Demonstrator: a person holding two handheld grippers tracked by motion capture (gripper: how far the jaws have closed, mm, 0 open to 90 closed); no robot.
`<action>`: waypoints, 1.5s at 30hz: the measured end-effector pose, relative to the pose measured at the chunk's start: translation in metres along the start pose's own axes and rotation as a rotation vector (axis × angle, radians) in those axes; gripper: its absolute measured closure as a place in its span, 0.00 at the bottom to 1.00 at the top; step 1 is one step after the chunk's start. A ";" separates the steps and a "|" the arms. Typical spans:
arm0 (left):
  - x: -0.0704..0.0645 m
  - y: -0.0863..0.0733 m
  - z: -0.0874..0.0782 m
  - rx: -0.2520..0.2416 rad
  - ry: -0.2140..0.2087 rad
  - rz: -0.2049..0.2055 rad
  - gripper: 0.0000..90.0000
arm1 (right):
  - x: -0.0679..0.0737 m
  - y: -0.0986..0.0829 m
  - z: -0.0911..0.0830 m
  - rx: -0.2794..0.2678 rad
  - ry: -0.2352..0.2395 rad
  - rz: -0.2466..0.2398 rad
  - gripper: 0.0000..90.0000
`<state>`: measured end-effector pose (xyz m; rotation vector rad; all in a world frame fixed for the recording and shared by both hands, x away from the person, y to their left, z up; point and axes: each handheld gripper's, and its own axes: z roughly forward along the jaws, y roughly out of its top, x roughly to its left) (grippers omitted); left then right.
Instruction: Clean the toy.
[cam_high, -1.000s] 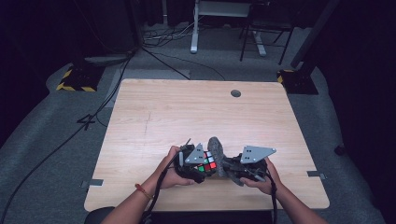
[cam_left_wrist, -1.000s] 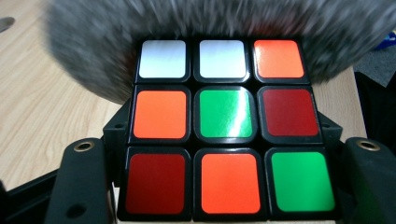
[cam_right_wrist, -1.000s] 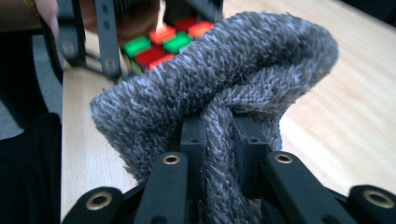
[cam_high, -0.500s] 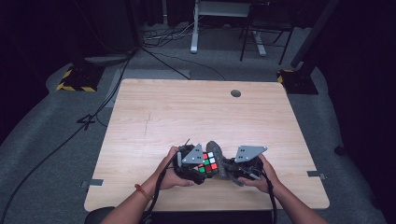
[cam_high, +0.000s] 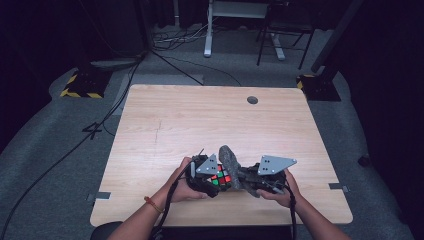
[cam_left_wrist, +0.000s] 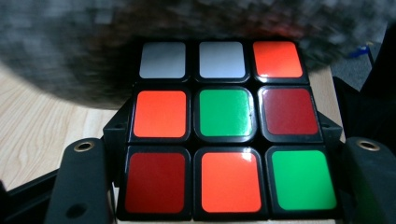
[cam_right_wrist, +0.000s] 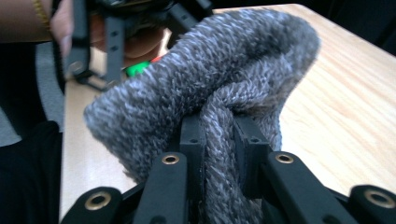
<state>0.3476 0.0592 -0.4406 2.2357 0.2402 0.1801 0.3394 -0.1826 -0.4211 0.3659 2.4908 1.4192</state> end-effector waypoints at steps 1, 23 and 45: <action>-0.002 0.002 -0.001 0.000 0.018 0.008 0.37 | -0.002 0.000 0.001 0.003 -0.004 0.004 0.85; 0.000 0.002 -0.003 -0.009 0.033 0.015 0.37 | 0.001 0.005 0.006 0.015 -0.036 0.002 0.85; 0.000 0.003 -0.003 0.025 0.079 0.035 0.37 | 0.006 0.003 0.006 0.021 -0.018 -0.015 0.85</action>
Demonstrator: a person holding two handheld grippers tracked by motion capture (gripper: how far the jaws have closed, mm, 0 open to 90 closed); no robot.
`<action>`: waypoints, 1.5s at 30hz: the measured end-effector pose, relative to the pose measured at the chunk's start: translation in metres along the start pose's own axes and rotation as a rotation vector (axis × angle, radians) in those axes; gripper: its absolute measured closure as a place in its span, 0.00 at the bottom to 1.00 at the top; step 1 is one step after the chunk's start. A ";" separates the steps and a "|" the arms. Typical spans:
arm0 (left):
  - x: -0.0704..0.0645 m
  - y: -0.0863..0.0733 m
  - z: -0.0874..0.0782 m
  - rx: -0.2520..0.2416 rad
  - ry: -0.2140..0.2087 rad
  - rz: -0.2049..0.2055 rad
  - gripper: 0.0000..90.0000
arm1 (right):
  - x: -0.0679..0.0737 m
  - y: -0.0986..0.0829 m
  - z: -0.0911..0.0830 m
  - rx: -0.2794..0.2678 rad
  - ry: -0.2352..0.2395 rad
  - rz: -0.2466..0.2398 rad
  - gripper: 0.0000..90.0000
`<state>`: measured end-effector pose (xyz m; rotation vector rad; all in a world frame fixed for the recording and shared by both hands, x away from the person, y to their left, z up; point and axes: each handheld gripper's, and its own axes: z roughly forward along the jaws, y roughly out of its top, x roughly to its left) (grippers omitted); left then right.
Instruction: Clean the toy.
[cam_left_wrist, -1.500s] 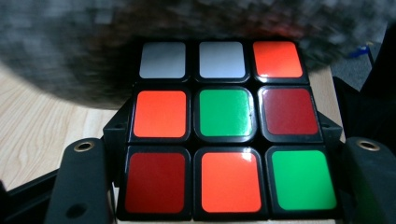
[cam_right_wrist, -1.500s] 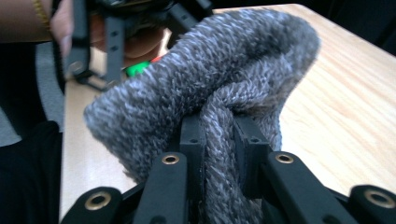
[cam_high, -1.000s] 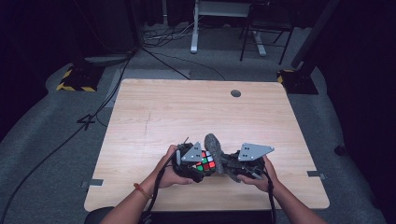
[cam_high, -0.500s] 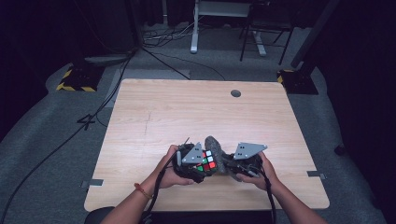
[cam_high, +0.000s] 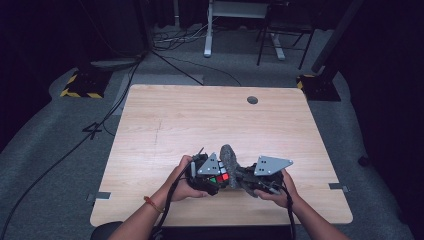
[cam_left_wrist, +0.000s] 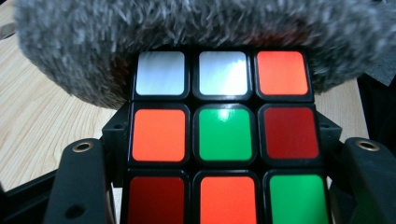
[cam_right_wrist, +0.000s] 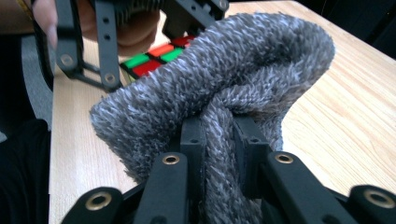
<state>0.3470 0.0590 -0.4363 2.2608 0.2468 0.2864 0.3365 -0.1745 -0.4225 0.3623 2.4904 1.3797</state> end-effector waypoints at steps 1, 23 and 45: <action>-0.001 0.000 0.001 0.011 0.005 -0.001 0.37 | 0.001 0.001 0.000 -0.002 0.000 -0.004 0.85; 0.004 0.001 -0.012 -0.075 -0.024 -0.035 0.37 | -0.008 -0.021 0.012 0.145 0.000 0.041 0.85; -0.004 0.002 0.005 0.015 -0.004 0.007 0.37 | -0.002 0.004 0.004 0.035 -0.044 -0.003 0.85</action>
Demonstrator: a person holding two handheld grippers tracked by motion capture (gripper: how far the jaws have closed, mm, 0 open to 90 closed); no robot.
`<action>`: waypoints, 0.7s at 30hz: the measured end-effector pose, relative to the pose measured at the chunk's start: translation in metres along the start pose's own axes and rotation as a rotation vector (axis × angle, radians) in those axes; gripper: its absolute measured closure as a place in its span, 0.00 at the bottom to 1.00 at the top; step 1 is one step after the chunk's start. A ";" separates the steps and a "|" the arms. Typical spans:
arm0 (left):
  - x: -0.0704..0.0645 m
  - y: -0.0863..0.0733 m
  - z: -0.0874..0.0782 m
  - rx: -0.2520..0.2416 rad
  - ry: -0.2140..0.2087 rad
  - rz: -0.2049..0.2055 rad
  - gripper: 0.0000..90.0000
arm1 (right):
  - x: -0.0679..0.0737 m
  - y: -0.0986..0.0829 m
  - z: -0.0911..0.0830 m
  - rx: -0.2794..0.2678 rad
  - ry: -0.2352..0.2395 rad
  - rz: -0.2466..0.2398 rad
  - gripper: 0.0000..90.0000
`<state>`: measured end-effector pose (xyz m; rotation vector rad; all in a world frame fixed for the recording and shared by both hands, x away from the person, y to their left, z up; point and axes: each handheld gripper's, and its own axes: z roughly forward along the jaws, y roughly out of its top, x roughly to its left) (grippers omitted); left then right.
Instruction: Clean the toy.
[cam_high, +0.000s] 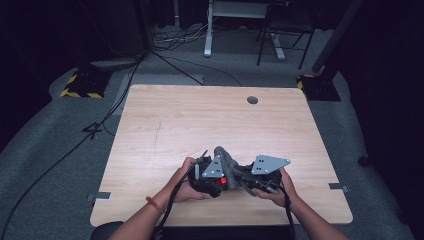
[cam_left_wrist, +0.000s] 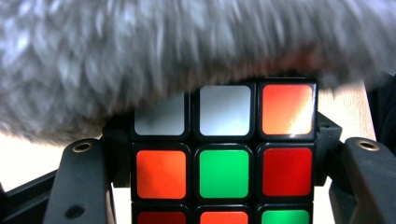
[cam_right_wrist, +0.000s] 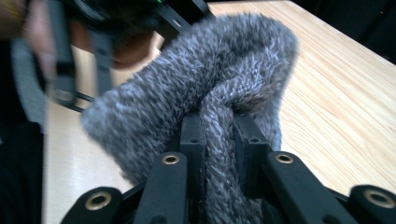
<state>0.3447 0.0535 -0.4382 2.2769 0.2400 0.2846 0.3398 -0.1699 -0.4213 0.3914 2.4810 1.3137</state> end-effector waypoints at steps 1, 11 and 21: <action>0.000 0.000 -0.001 -0.003 -0.002 0.000 0.37 | -0.002 -0.002 0.001 0.007 -0.004 0.013 0.85; -0.001 0.002 0.007 0.020 0.009 0.006 0.37 | 0.005 0.007 -0.002 -0.086 0.101 0.041 0.85; 0.004 0.001 -0.011 -0.065 0.015 -0.020 0.37 | -0.013 -0.014 0.000 0.045 -0.009 0.060 0.85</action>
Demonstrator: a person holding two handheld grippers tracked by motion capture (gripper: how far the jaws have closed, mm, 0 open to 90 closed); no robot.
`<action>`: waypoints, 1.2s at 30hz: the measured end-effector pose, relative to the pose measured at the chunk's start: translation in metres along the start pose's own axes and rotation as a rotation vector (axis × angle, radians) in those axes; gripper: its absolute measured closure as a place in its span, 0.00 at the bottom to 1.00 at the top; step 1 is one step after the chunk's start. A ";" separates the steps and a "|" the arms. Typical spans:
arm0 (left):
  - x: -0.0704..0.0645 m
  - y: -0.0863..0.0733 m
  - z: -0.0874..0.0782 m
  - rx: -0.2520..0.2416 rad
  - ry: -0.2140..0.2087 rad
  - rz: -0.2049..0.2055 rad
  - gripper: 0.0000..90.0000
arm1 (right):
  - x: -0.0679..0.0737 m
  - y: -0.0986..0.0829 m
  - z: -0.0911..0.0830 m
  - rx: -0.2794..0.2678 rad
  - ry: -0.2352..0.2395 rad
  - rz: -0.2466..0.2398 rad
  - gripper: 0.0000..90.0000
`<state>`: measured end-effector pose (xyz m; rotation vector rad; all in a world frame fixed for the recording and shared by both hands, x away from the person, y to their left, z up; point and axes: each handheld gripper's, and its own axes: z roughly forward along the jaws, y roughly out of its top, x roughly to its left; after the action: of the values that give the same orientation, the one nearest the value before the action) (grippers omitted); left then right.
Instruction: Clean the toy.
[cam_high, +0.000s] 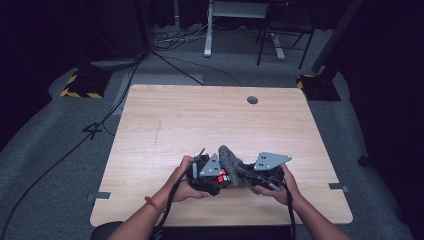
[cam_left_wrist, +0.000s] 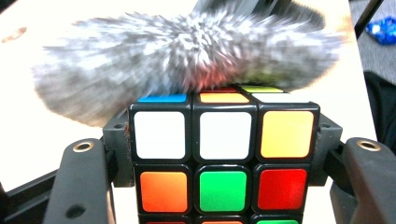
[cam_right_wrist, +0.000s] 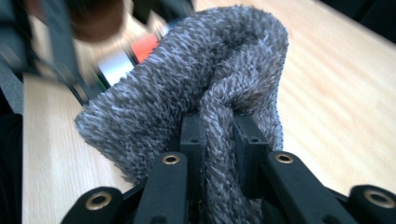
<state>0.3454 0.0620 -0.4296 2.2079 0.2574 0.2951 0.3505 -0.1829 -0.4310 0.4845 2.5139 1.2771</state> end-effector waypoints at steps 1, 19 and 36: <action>0.001 0.001 -0.002 -0.023 -0.005 -0.009 0.37 | -0.002 -0.004 0.001 0.006 0.009 0.017 0.85; 0.000 -0.001 0.003 -0.005 -0.011 0.002 0.36 | 0.001 0.000 -0.008 -0.149 0.118 0.092 0.86; 0.009 -0.001 -0.014 -0.076 0.019 -0.044 0.37 | 0.002 -0.009 0.010 0.026 0.120 0.012 0.85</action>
<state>0.3500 0.0756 -0.4211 2.1223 0.3007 0.2971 0.3509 -0.1791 -0.4442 0.4420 2.6329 1.3163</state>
